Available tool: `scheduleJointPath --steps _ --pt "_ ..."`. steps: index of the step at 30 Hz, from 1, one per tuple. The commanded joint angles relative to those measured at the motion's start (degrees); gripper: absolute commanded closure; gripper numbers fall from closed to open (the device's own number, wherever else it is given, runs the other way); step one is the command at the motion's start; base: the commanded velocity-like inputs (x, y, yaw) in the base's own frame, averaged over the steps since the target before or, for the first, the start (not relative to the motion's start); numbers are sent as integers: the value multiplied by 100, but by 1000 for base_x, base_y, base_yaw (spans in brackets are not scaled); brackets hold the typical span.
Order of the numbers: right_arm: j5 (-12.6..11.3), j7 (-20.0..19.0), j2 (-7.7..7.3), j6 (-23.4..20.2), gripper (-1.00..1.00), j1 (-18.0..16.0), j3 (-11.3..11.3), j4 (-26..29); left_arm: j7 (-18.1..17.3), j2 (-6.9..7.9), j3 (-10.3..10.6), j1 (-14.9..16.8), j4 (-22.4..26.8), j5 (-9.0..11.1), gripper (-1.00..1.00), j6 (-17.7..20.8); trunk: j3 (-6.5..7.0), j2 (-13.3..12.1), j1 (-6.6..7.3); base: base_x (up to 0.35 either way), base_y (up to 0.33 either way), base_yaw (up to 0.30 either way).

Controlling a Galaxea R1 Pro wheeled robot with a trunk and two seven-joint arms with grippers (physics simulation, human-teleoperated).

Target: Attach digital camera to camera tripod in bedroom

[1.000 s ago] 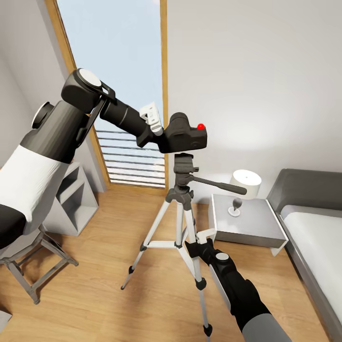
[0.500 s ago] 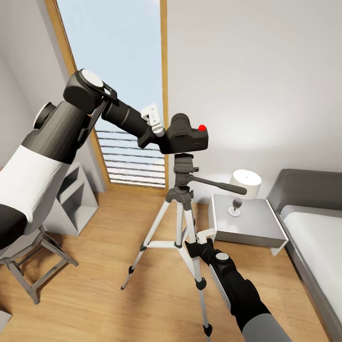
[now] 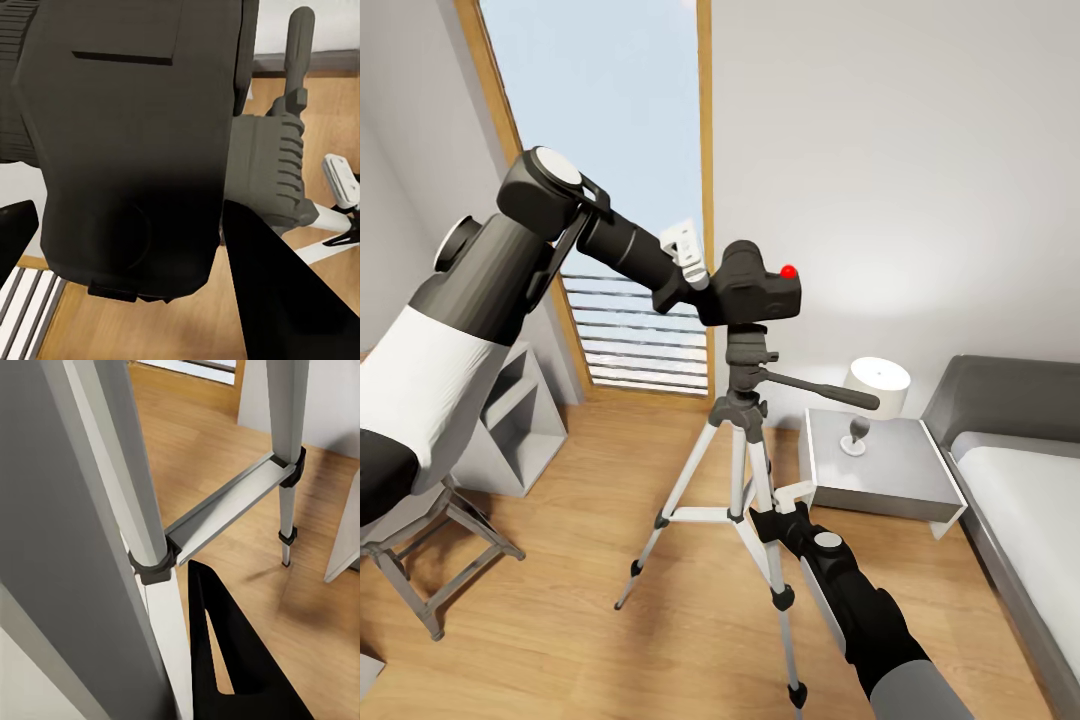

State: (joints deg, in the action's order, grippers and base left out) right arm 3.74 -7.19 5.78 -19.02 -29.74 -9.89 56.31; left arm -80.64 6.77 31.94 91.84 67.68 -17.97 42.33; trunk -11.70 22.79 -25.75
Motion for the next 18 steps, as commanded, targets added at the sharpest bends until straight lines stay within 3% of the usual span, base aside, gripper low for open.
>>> scheduleJointPath --steps 1,3,4,18 --pt "30 -28 2 -31 100 -5 5 12 -46 -1 5 7 4 -41 100 39 -12 13 -3 0 0 0" --pt "30 -28 2 -31 100 -5 5 12 -47 -4 5 4 2 -40 100 39 -12 13 -3 0 0 0" --pt "30 -28 2 -31 100 -5 5 12 -47 -6 5 6 1 -40 -100 39 -12 13 -3 0 0 0" --pt "30 -29 2 -31 100 -5 5 12 -41 -9 5 4 -1 -40 -100 39 -12 13 -3 0 0 0"
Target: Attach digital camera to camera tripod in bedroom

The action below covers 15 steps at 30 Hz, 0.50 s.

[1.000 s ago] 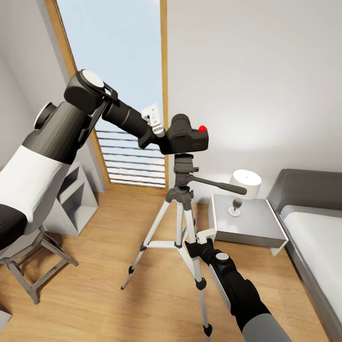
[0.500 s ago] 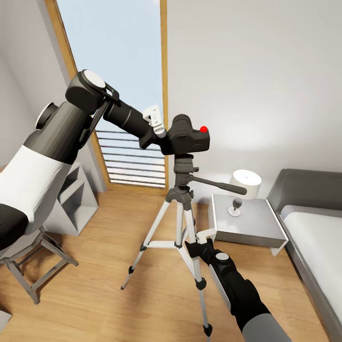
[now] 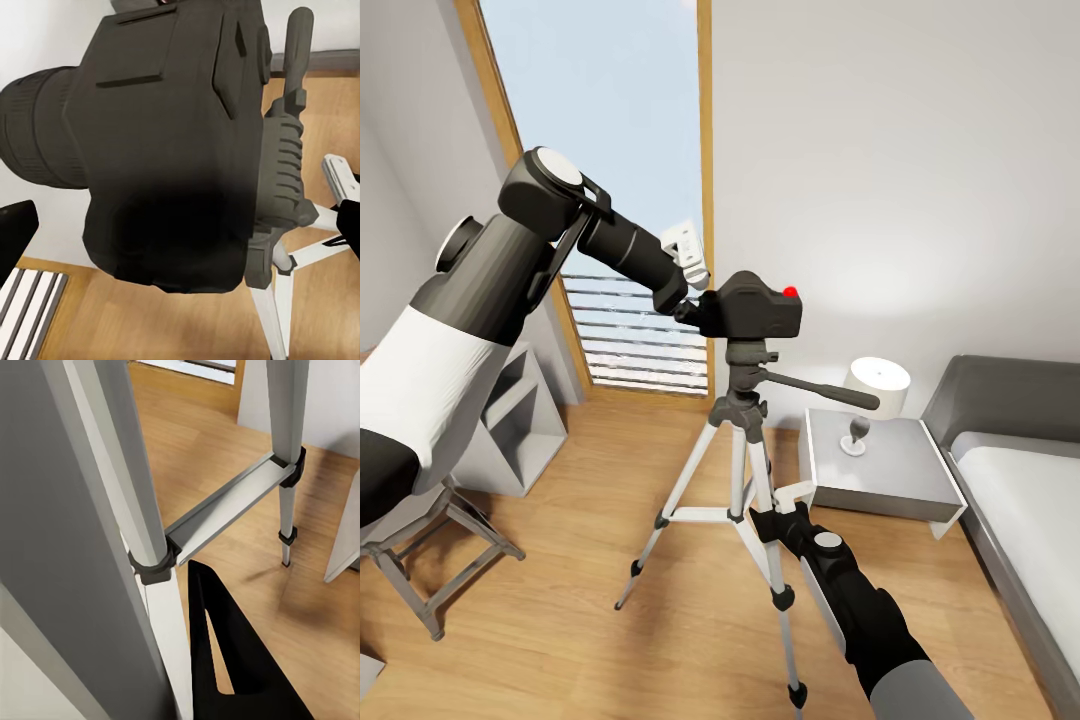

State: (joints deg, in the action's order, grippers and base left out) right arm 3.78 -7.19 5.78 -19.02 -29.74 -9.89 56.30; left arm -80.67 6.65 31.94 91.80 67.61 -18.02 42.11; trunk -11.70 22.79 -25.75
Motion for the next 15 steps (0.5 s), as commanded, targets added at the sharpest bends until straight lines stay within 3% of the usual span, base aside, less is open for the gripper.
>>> scheduleJointPath --steps 1,15 --pt "27 -28 3 -31 100 -5 5 13 -38 3 6 7 6 -35 -100 60 -12 13 -3 0 0 0" --pt "27 -32 4 -31 100 -5 5 13 -28 1 6 9 9 -6 -100 71 -12 13 -3 0 0 0"
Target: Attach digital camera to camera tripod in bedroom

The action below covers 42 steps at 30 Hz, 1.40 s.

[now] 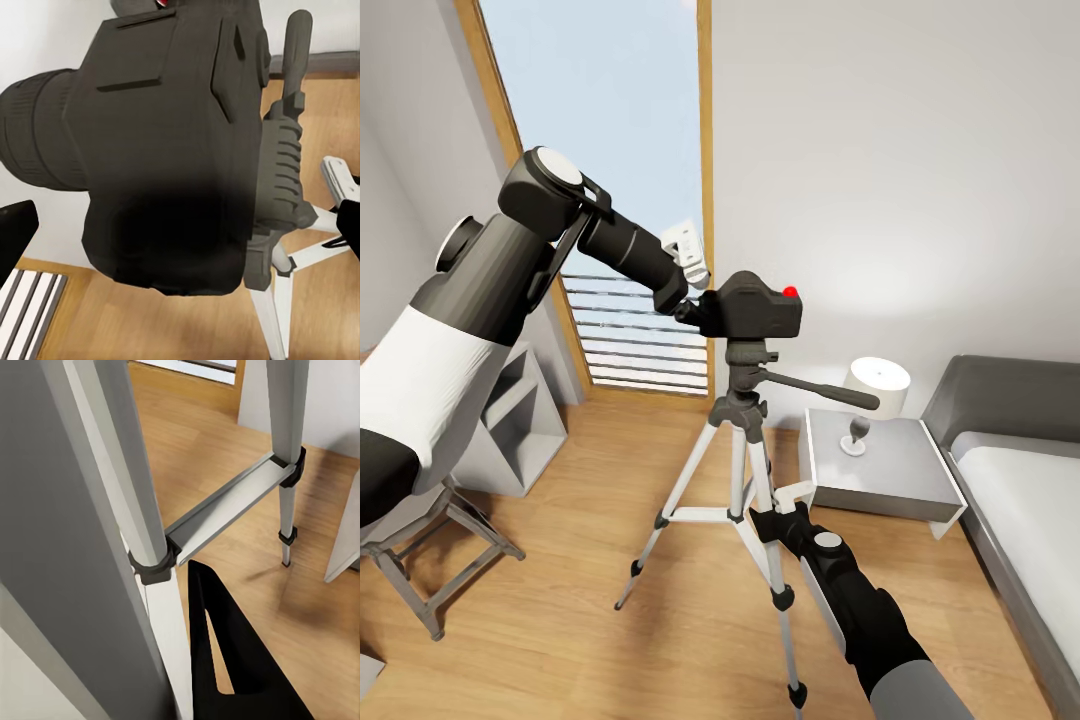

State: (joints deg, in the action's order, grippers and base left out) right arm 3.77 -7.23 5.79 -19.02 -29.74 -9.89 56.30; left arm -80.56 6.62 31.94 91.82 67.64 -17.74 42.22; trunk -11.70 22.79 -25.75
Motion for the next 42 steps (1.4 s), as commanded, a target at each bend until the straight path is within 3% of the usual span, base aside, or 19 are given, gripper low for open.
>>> scheduleJointPath --steps 1,5,8,13,14,15,20,21,25,29,31,35,36,39,40,42 --pt "27 -29 4 -31 100 -5 4 13 -33 4 4 7 6 -33 -100 63 -12 13 -3 0 0 0" --pt "27 -27 6 -31 100 -5 4 13 -8 5 -78 6 6 -30 -100 89 -12 13 -3 0 0 0" --pt "27 -29 4 -31 100 -5 4 13 4 5 -284 6 -17 -29 -100 123 -12 13 -3 0 0 0" --pt "27 -25 6 -31 100 -5 4 13 -10 31 -1324 4 -268 -19 -100 289 -12 13 -3 0 0 0" --pt "27 -25 6 -31 100 -5 4 13 -34 57 -1763 4 -449 -13 -100 368 -12 13 -3 0 0 0" --pt "27 -25 5 -31 100 -5 4 13 -44 75 -1980 3 -548 -9 -100 404 -12 13 -3 0 0 0" --pt "27 -24 2 -31 100 -5 4 13 -69 162 -2964 -20 -1188 20 -100 624 -12 13 -3 0 0 0" --pt "27 -24 4 -31 100 -5 4 13 -69 171 -3061 -39 -1305 23 -100 662 -12 13 -3 0 0 0" --pt "27 -26 2 -31 100 -5 4 13 -31 230 -3340 -174 -1982 21 -100 848 -12 13 -3 0 0 0" --pt "27 -26 4 -31 100 -5 4 13 -5 315 -3425 -241 -2648 16 -100 927 -12 13 -3 0 0 0" --pt "27 -25 7 -31 100 -5 4 13 47 380 -3451 -264 -3217 10 -100 954 -12 13 -3 0 0 0" --pt "27 -29 9 -31 100 -5 4 13 355 448 -3470 -278 -4080 3 -100 956 -12 13 -3 0 0 0" --pt "27 -30 8 -31 100 -5 4 13 643 482 -3473 -281 -4526 3 -100 945 -12 13 -3 0 0 0" --pt "27 -31 8 -31 100 -5 4 13 1242 533 -3474 -284 -5185 5 -100 890 -12 13 -3 0 0 0" --pt "27 -32 7 -31 100 -5 4 13 1726 555 -3474 -285 -5595 6 -100 778 -12 13 -3 0 0 0" --pt "27 -32 8 -31 100 -5 4 13 2239 569 -3475 -294 -5960 8 -100 570 -12 13 -3 0 0 0"
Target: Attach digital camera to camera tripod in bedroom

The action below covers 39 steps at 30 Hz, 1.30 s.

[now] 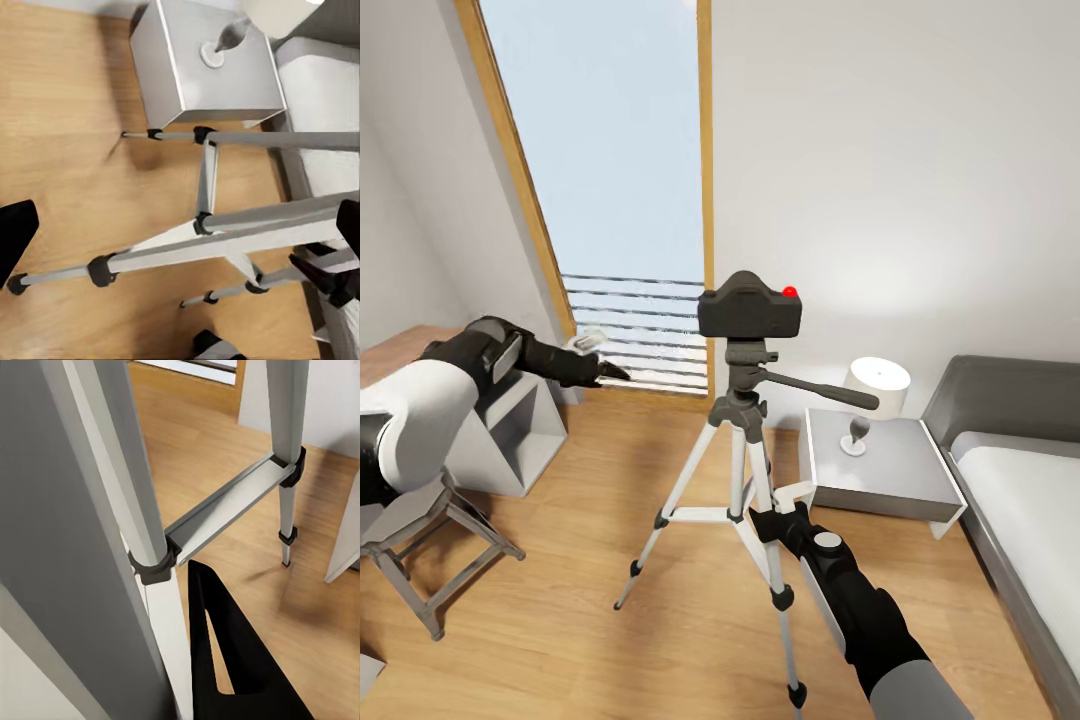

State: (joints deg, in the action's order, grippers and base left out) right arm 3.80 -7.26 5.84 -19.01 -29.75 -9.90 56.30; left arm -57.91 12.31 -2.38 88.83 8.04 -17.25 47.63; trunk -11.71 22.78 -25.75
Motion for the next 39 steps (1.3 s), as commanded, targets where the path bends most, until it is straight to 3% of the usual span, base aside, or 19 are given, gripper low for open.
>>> scheduleJointPath --steps 1,3,7,8,10,13,14,17,20,25,30,36,38,39 --pt "25 -29 1 -32 100 -5 6 13 226 6 -43 -4 -157 -35 -100 -108 -11 13 -3 0 0 0" --pt "25 -29 3 -32 100 -5 6 13 919 15 -45 -87 -474 4 -100 -608 -11 13 -3 0 0 0" --pt "25 -29 -1 -32 100 -5 6 13 1679 18 -51 -478 -669 233 -100 -1273 -11 13 -3 0 0 0" --pt "25 -29 -2 -32 100 -5 6 13 2017 20 -56 -752 -716 498 -100 -1547 -11 13 -3 0 0 0" --pt "25 -29 -1 -32 100 -5 6 13 2365 24 -69 -1024 -744 891 -100 -1781 -11 13 -3 0 0 0" --pt "20 -27 1 -32 100 -5 6 13 2921 36 -96 -1376 -772 1666 -100 -2071 -11 13 -3 0 0 0" --pt "21 -26 3 -32 100 -5 6 13 3275 59 -106 -1582 -784 2230 -100 -2226 -11 13 -3 0 0 0" --pt "23 -26 -1 -32 100 -5 6 13 3684 99 -109 -1874 -794 2999 -100 -2388 -11 13 -3 0 0 0" --pt "24 -23 -3 -32 100 -5 6 13 3976 159 -113 -2265 -792 3636 -100 -2496 -11 13 -3 0 0 0" --pt "23 -21 2 -32 100 -5 6 13 4182 224 -113 -2700 -790 3979 -100 -2540 -11 13 -3 0 0 0" --pt "24 -25 4 -32 100 -5 6 13 4349 244 -110 -3022 -799 4071 -100 -2540 -11 13 -3 0 0 0" --pt "25 -28 -3 -32 100 -5 6 13 5229 238 -106 -3695 -803 4107 -100 -2552 -11 13 -3 0 0 0" --pt "25 -29 -4 -35 100 -5 6 13 6027 227 -105 -4200 -804 4117 -100 -2557 -11 13 -3 0 0 0" --pt "25 -29 -4 -37 100 -5 6 13 6212 225 -105 -4335 -804 4120 -100 -2558 -11 13 -3 0 0 0"
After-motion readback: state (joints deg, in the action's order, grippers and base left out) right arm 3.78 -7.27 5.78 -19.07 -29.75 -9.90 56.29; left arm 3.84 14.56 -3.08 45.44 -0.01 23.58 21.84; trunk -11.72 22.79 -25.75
